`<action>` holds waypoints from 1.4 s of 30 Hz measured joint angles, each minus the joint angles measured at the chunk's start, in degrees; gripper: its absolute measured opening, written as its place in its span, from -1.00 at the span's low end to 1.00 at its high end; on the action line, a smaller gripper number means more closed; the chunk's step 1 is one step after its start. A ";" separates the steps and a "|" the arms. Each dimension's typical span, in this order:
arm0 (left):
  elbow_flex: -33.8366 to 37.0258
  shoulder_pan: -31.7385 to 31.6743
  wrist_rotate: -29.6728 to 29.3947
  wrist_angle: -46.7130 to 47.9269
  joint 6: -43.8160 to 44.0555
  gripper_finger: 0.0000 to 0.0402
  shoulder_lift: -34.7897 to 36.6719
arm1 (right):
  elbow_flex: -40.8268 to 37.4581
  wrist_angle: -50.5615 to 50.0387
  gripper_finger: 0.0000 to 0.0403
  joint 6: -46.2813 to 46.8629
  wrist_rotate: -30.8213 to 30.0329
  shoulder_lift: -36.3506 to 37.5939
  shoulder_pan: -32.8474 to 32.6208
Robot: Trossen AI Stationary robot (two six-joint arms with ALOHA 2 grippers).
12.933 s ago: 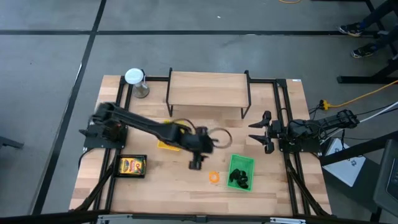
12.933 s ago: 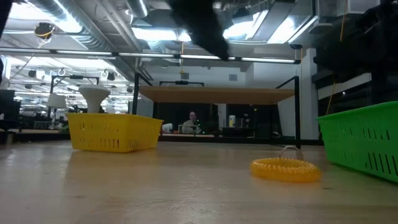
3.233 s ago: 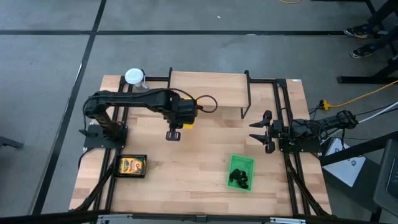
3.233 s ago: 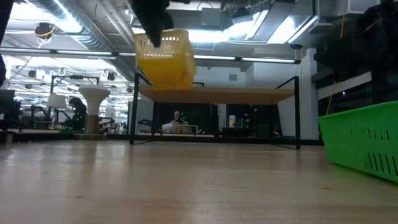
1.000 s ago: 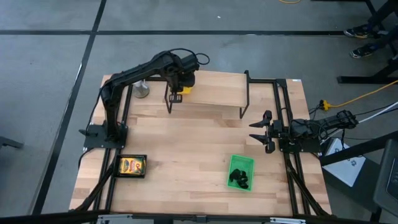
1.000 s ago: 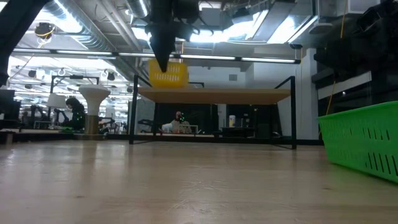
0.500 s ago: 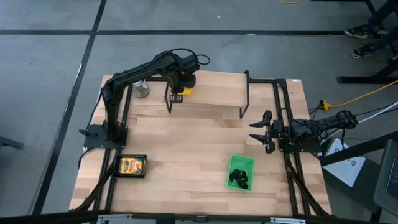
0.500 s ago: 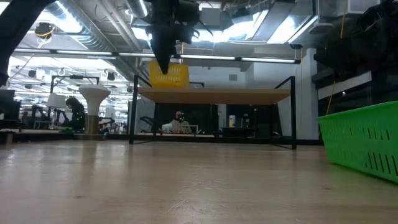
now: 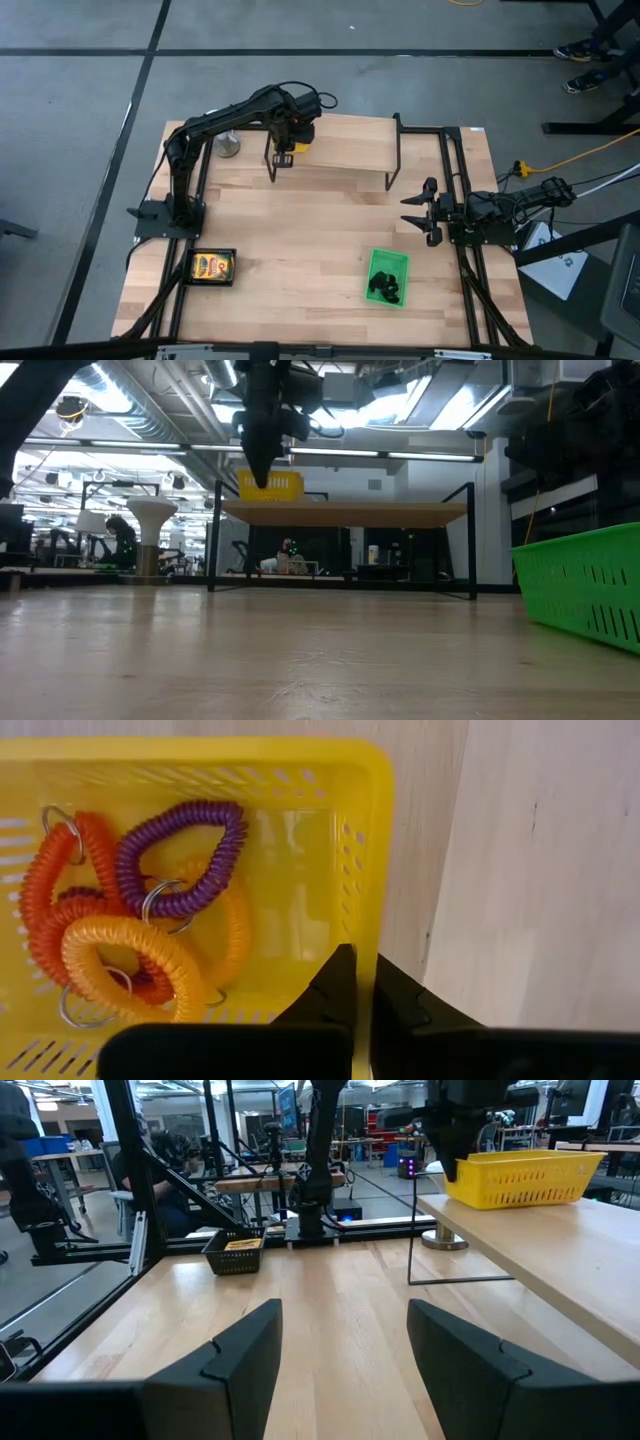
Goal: Pick & Place Office Desk Supplies
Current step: Put the yellow bin with spring keychains on the shelf, then put the black bin with crayon boxes on the shelf
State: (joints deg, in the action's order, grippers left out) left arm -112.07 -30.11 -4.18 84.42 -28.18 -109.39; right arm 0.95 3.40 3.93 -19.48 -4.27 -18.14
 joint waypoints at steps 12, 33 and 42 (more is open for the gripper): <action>0.22 0.17 -0.66 0.84 1.86 -0.31 0.16 | 0.00 0.00 0.09 0.01 -0.01 -0.01 0.00; -11.54 1.57 -0.30 -0.20 5.65 0.13 2.74 | 0.00 0.00 0.09 0.00 -0.01 0.01 0.01; -17.05 1.91 25.07 -13.64 20.85 0.13 11.91 | 0.00 0.00 0.09 0.00 0.02 -0.04 0.00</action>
State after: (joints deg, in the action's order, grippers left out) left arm -129.12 -28.20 20.89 70.78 -7.32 -97.48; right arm 0.95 3.40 3.93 -19.46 -4.31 -18.15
